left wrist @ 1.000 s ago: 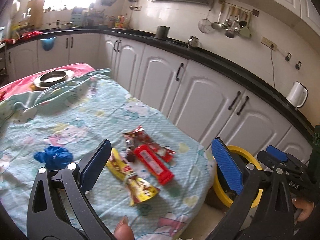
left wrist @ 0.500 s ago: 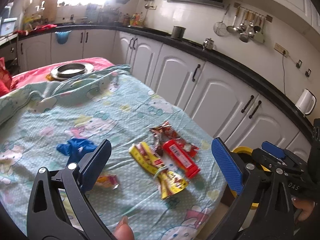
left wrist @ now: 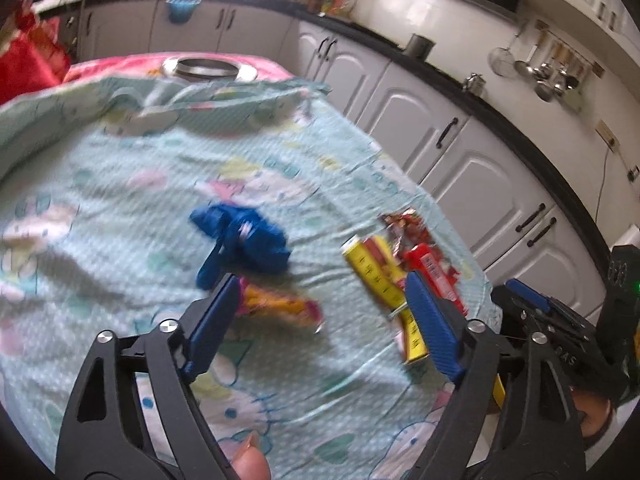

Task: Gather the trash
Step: 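Move both tools back over the remaining trash on the blanket, then grasp the pink snack wrapper with the left tool while the right tool grasps the red can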

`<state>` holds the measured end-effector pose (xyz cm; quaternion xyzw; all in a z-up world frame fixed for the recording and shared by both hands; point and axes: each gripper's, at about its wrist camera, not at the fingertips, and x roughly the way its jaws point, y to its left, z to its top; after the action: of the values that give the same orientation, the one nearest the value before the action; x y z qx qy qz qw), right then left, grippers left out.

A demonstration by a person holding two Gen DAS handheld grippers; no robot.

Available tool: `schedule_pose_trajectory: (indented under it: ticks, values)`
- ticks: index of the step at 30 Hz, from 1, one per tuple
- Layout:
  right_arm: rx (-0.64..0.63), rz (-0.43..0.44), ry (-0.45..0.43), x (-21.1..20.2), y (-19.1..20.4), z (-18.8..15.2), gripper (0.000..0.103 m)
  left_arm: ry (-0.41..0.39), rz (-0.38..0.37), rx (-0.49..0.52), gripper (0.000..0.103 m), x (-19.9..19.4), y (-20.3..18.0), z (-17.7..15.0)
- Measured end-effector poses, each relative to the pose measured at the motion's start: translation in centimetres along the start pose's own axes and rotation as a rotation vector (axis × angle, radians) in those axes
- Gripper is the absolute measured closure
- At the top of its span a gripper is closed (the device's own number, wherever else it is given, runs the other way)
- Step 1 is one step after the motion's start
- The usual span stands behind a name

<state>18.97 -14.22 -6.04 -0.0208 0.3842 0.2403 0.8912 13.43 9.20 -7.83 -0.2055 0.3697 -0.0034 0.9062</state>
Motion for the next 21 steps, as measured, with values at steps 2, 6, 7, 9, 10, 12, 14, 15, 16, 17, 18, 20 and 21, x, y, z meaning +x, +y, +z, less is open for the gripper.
schedule_pose_trajectory:
  ticks: [2,6,7,9,10,12,14,15,16,17,18,20,21]
  values:
    - [-0.001,0.004,0.008,0.6,0.2,0.1,0.054,0.018,0.002,-0.016,0.036,0.3,0.5,-0.6]
    - [0.002,0.017,0.036,2.2,0.4,0.3,0.058,0.062,-0.015,-0.066,0.043,1.0,1.3,-1.8]
    - [0.002,0.021,0.041,2.5,0.3,0.3,0.059,0.074,-0.02,-0.081,0.043,1.4,1.5,-1.9]
    - [0.001,0.026,0.057,3.2,0.4,0.3,0.06,0.088,-0.038,-0.113,0.044,1.9,1.9,-2.0]
    - [0.0,0.03,0.063,3.5,0.4,0.4,0.06,0.091,-0.044,-0.127,0.044,2.1,2.0,-1.9]
    - [0.002,0.043,0.079,4.1,0.4,0.4,0.064,0.094,-0.047,-0.153,0.044,2.4,2.2,-1.7]
    - [0.002,0.054,0.098,4.7,0.4,0.4,0.066,0.099,-0.045,-0.175,0.044,2.9,2.4,-1.3]
    - [0.003,0.057,0.108,5.1,0.4,0.5,0.068,0.104,-0.04,-0.185,0.044,3.2,2.5,-1.1]
    - [0.005,0.064,0.119,5.4,0.5,0.5,0.069,0.109,-0.037,-0.194,0.044,3.5,2.5,-1.0]
    - [0.007,0.066,0.126,5.6,0.5,0.4,0.07,0.112,-0.036,-0.206,0.044,3.7,2.7,-0.9]
    - [0.007,0.062,0.129,5.9,0.5,0.4,0.07,0.11,-0.035,-0.214,0.045,3.8,2.7,-0.8]
    - [0.006,0.068,0.129,6.1,0.5,0.4,0.07,0.108,-0.022,-0.215,0.05,4.0,2.7,-0.5]
    - [0.007,0.071,0.132,6.2,0.5,0.4,0.07,0.108,-0.015,-0.216,0.054,4.1,2.8,-0.5]
